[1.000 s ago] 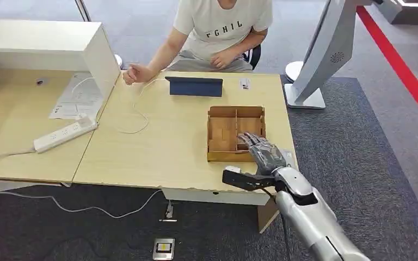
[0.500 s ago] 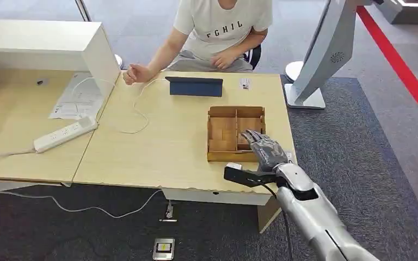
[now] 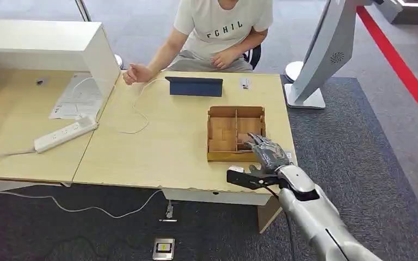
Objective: Pass the card to the sensor for recognition and then transmit it.
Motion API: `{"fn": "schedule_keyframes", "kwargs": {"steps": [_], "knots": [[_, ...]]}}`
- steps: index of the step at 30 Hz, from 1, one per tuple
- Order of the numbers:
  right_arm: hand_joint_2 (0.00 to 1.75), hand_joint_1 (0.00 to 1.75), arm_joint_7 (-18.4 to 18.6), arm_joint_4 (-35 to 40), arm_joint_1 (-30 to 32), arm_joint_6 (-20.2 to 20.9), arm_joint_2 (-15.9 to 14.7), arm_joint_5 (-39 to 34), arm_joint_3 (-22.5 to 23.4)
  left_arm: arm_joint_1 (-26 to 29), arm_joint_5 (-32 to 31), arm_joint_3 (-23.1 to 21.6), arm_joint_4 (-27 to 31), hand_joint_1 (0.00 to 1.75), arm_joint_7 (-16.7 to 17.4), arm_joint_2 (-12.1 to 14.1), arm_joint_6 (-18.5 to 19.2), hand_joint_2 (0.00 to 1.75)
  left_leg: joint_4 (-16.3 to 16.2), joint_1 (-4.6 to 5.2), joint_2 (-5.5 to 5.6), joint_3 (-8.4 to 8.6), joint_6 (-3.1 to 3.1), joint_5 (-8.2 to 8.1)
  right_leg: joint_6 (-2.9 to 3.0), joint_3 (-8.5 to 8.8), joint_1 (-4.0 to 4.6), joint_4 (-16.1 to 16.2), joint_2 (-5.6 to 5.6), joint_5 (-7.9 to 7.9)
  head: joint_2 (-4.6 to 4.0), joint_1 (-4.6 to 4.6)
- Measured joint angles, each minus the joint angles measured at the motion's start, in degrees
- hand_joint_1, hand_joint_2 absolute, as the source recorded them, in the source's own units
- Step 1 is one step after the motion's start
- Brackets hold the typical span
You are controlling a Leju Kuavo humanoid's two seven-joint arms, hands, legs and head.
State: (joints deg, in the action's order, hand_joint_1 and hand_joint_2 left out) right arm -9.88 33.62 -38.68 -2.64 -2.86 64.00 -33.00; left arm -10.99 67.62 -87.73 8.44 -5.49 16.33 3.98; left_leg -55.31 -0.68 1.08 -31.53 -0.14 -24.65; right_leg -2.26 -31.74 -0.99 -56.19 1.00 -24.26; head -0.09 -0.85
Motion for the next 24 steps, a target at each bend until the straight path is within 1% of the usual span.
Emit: {"fn": "schedule_keyframes", "kwargs": {"steps": [21,24], "knots": [[1.75,1.75,-1.49,-3.06,-0.87,-0.87,0.52,0.07,0.0,-0.14,-0.35,0.0,0.0,0.0,0.52,-0.2,-0.33,0.0,0.0,0.0,-0.03,0.05,0.0,0.0,0.0,0.03,0.0,0.0,0.0,0.0,0.0,0.0],[1.75,1.75,-1.9,-3.06,-0.87,-1.6,0.61,-0.24,-0.02,-0.15,-0.35,0.0,0.02,0.0,0.5,-0.22,-0.33,0.0,0.0,0.0,-0.03,0.04,0.0,0.01,0.01,0.04,0.0,-0.01,0.0,0.01,0.0,0.0]]}}
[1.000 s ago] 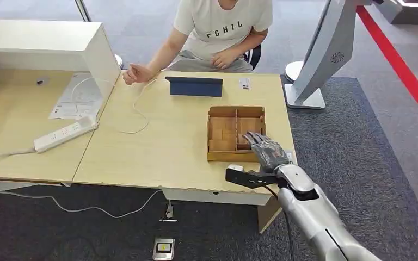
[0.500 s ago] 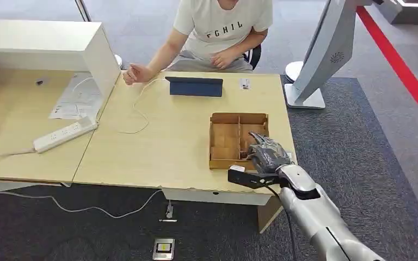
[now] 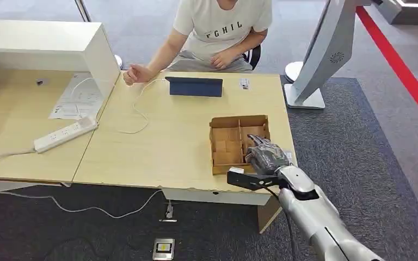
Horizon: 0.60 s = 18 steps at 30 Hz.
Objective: Pass the card to the sensor for recognition and then transmit it.
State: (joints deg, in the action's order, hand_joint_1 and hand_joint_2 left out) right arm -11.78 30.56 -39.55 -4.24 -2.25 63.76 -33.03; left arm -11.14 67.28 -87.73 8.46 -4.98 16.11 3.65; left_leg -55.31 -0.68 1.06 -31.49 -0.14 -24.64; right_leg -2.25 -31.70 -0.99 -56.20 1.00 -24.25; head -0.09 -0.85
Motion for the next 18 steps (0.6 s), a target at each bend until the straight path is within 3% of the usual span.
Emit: {"fn": "schedule_keyframes", "kwargs": {"steps": [5,18], "knots": [[1.75,1.75,-1.09,1.58,-0.47,-0.5,0.33,-1.53,0.15,0.0,0.0,0.0,0.0,0.0,-0.39,0.0,0.02,0.0,0.0,0.0,0.0,-0.02,0.0,0.0,0.0,0.0,0.0,-0.02,0.0,0.01,0.0,0.0],[1.75,1.75,-0.48,13.81,-4.41,2.8,0.79,-1.35,0.52,-0.03,-0.94,0.0,0.0,0.0,-0.98,-0.09,0.5,0.0,0.0,0.0,0.0,-0.01,-0.01,0.01,0.0,-0.02,0.01,-0.01,0.0,0.0,0.0,0.0]]}}
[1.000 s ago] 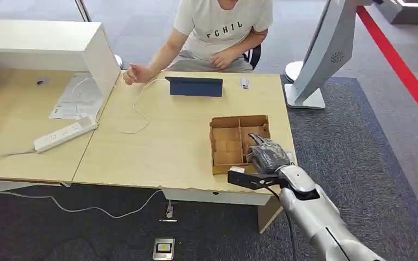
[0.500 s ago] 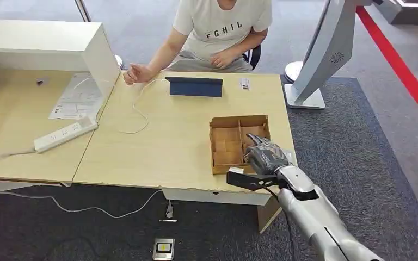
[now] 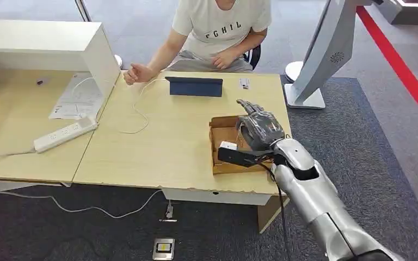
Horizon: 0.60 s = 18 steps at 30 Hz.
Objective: Pass the card to the sensor for recognition and then transmit it.
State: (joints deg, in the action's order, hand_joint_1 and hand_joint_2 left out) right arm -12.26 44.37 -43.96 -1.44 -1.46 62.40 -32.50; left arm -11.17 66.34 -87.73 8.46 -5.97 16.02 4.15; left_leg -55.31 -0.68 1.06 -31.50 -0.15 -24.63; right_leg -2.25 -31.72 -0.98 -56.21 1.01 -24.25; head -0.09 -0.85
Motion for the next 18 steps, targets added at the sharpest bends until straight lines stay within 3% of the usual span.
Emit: {"fn": "schedule_keyframes", "kwargs": {"steps": [12,18], "knots": [[1.75,1.75,-0.83,4.55,-2.49,-0.85,0.48,1.11,-0.02,-0.42,-2.18,0.0,0.0,0.0,0.02,0.0,0.52,0.0,0.0,0.0,0.0,-0.03,0.0,0.0,0.0,-0.01,0.0,-0.01,0.0,0.0,0.0,0.0],[1.75,1.75,-1.93,-3.42,-11.19,-4.72,3.56,4.26,-0.44,-1.52,-4.28,0.0,0.0,0.0,-0.04,-0.02,0.61,0.0,0.0,-0.01,0.01,-0.02,-0.04,0.03,0.02,-0.04,0.01,-0.05,0.0,0.02,0.0,0.02]]}}
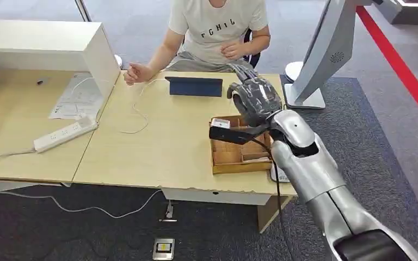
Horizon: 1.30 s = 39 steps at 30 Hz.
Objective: Pass the card to the sensor for recognition and then transmit it.
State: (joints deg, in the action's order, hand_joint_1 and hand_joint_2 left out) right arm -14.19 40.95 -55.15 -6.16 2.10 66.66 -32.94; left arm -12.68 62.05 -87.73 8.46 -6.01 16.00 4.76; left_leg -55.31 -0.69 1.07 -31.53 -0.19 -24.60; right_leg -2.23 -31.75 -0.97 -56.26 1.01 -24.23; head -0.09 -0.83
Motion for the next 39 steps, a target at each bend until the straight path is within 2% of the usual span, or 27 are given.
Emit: {"fn": "schedule_keyframes", "kwargs": {"steps": [9,15,26,27,28,30,35,39], "knots": [[1.75,1.75,3.83,-11.12,-7.82,1.44,2.25,3.13,-0.85,-0.17,0.76,0.0,0.0,0.0,-0.24,-0.15,0.57,0.0,-0.01,-0.01,0.03,-0.03,0.0,-0.01,0.0,0.01,0.01,0.02,0.0,-0.01,0.0,0.0],[1.75,1.75,5.12,-15.13,-8.85,2.4,2.45,4.02,-1.22,0.44,1.86,0.0,0.0,0.0,0.44,-0.17,0.57,0.0,-0.01,-0.01,0.02,-0.03,0.0,-0.01,0.0,0.0,0.01,0.03,0.0,-0.01,0.0,0.0],[1.75,1.75,5.18,-18.63,-8.87,2.56,2.73,5.01,-1.62,1.74,3.39,0.02,0.0,0.0,0.81,-0.2,0.57,0.0,0.0,-0.02,0.02,-0.02,0.0,-0.01,0.0,0.0,0.02,0.02,0.0,-0.01,0.0,-0.02],[1.75,0.8,5.18,-18.89,-8.87,2.58,2.75,5.05,-1.64,1.76,3.47,0.02,-0.02,0.0,0.94,-0.2,0.57,0.0,0.0,-0.02,0.03,-0.02,0.0,-0.01,0.0,0.01,0.02,0.02,0.0,-0.01,0.0,-0.02],[0.0,0.0,5.18,-19.13,-8.87,2.62,2.82,5.16,-1.66,1.79,3.47,0.02,0.0,0.0,1.01,-0.2,0.57,0.0,0.0,-0.02,0.02,-0.02,0.0,-0.01,0.0,0.01,0.02,0.02,0.0,-0.01,0.0,-0.02],[0.0,0.0,5.27,-19.64,-8.87,2.9,2.84,5.23,-1.7,1.8,3.47,0.04,0.0,0.0,1.12,-0.22,0.57,0.0,0.0,-0.02,0.02,-0.02,0.0,-0.01,0.0,0.0,0.02,0.02,0.0,-0.01,0.0,-0.02],[0.0,0.0,4.75,-20.84,-8.78,6.71,2.82,5.07,-1.86,1.83,3.43,0.04,0.0,0.0,1.29,-0.24,0.57,0.0,0.0,-0.02,0.02,-0.02,0.0,-0.01,0.0,-0.01,0.02,0.02,0.0,-0.01,0.0,0.0],[0.0,0.0,4.57,-21.62,-8.73,7.13,2.8,5.42,-1.95,1.84,3.43,0.07,0.0,0.0,1.44,-0.24,0.57,0.0,0.0,-0.02,0.01,-0.02,0.0,-0.01,0.0,-0.01,0.02,0.02,0.0,-0.01,0.0,-0.02]]}}
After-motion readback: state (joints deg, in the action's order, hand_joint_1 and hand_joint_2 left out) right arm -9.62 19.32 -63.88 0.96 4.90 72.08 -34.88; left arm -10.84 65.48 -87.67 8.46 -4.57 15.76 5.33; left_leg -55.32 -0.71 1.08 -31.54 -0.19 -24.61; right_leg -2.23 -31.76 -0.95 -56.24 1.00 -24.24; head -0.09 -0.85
